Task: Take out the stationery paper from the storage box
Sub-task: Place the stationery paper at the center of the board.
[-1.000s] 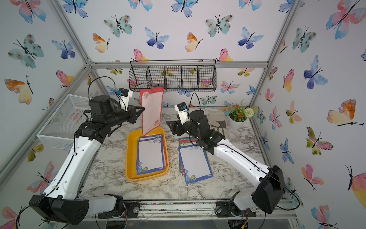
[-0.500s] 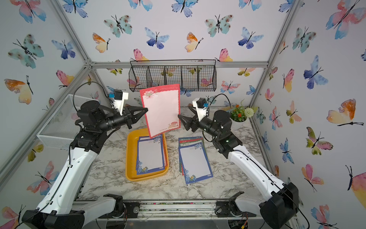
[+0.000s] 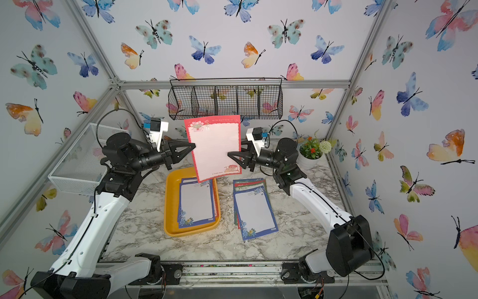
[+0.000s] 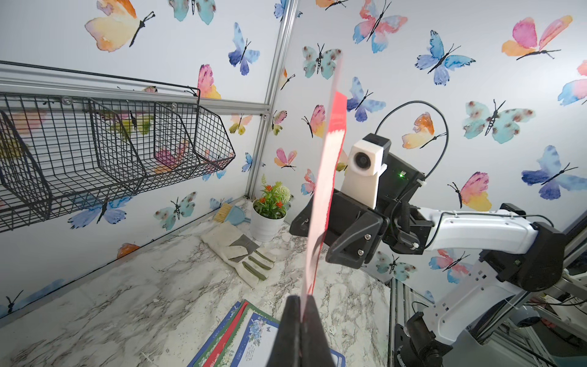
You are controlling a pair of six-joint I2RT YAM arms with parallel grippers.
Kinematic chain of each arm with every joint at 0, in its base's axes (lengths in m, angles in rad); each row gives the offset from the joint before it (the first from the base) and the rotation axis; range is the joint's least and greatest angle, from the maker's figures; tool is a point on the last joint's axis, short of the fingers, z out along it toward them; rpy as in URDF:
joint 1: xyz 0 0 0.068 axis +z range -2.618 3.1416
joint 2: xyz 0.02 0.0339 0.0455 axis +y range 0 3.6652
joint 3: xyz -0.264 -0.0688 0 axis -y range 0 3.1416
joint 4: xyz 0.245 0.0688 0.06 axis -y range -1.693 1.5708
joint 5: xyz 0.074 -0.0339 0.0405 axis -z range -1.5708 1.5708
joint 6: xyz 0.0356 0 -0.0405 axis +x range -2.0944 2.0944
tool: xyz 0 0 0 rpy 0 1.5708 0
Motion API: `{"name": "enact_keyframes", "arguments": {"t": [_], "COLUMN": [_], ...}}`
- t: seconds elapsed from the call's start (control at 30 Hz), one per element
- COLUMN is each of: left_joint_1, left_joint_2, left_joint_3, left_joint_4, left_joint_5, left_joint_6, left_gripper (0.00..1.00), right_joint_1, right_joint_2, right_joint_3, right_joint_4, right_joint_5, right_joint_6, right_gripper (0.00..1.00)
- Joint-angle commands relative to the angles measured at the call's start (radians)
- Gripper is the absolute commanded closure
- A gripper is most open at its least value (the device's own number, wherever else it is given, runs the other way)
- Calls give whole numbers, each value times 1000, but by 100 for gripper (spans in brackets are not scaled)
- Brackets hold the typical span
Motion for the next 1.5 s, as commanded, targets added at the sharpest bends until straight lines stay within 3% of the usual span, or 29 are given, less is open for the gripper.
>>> {"name": "enact_keyframes", "arguments": {"t": [0.0,0.17,0.4,0.87,1.0,1.27,1.47], "left_joint_1": [1,1,0,0,1,1,1], "left_joint_2": [0,1,-14,-44,-51,-63,-70], "left_joint_3": [-7,-12,-29,-48,-49,-69,-95], "left_joint_4": [45,45,45,45,45,32,18], "left_joint_5": [31,43,23,-28,-46,-79,-121], "left_joint_6": [-30,-41,-42,-52,-53,-29,6], "left_gripper": [100,100,100,89,64,42,36], "right_joint_1": [-1,-1,-1,-1,0,-1,-1], "right_joint_2": [9,27,22,-22,-29,-40,-61], "right_joint_3": [29,43,41,24,25,41,50], "right_joint_4": [111,123,85,51,34,-98,-318], "right_joint_5": [-90,-112,-92,-96,-91,-83,-44], "right_joint_6": [80,122,136,153,149,130,55], "right_gripper": [58,70,98,98,98,98,98]}}
